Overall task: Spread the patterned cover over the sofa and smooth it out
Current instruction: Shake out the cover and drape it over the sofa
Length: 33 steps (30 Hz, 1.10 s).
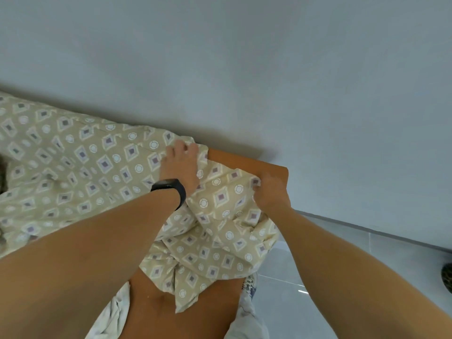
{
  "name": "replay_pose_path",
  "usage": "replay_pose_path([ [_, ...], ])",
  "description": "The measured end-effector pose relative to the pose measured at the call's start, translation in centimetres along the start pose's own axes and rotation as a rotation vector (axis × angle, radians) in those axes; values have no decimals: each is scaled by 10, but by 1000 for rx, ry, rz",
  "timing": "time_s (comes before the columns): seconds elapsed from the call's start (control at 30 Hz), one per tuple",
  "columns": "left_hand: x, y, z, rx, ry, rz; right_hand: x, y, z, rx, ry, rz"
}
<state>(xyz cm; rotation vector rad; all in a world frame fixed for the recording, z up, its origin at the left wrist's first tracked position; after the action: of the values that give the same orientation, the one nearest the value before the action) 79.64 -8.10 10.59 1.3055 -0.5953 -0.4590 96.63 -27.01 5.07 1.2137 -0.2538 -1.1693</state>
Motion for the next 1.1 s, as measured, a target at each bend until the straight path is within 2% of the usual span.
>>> replay_pose_path([
  [0.07, 29, -4, -5, 37, -327, -157, -4, 17, -2, 104, 70, -163],
  [0.13, 48, -21, -14, -58, -467, -208, -5, 40, -3, 222, 106, -244],
  [0.2, 53, -39, -24, -198, -452, -284, -2, 57, -4, 246, 81, -290],
  [0.3, 52, -51, -34, -284, -409, -360, 13, 68, -8, 179, -2, -265],
  [0.4, 53, -50, -33, -489, -390, -244, 28, 79, -14, 160, 4, 214],
  [0.43, 54, -43, -38, -476, -399, -236, 29, 85, -16, 185, 36, 329],
  [0.5, 64, -9, -59, -255, -426, -196, 27, 109, -21, 329, 117, 335],
  [0.57, 80, 36, -78, 74, -388, -8, 28, 147, -17, 629, 176, 179],
  [0.6, 84, 50, -83, 190, -336, 122, 28, 158, -13, 772, 206, 162],
  [0.67, 87, 50, -83, 244, -261, 305, 22, 156, -10, 902, 198, 224],
  [0.83, 95, -34, -44, -118, -373, 256, 24, 88, -8, 577, 151, 293],
  [1.0, 81, -41, -38, -59, -395, 97, 27, 20, 6, 227, 161, 196],
  [1.07, 75, -37, -35, -39, -403, 6, 36, 11, 8, 200, 117, 49],
  [1.1, 64, -37, -35, -37, -350, -46, 39, 10, 7, 212, 97, -42],
])
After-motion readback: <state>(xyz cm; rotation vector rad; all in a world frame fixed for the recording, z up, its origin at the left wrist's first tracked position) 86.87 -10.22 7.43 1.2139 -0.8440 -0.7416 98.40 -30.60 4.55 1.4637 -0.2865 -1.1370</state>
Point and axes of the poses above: each hand's wrist, its own z-axis away from the middle knuckle, its own y-axis out of the back of the hand, x = y × z, the point moved 8 cm from there along -z, towards the middle knuckle
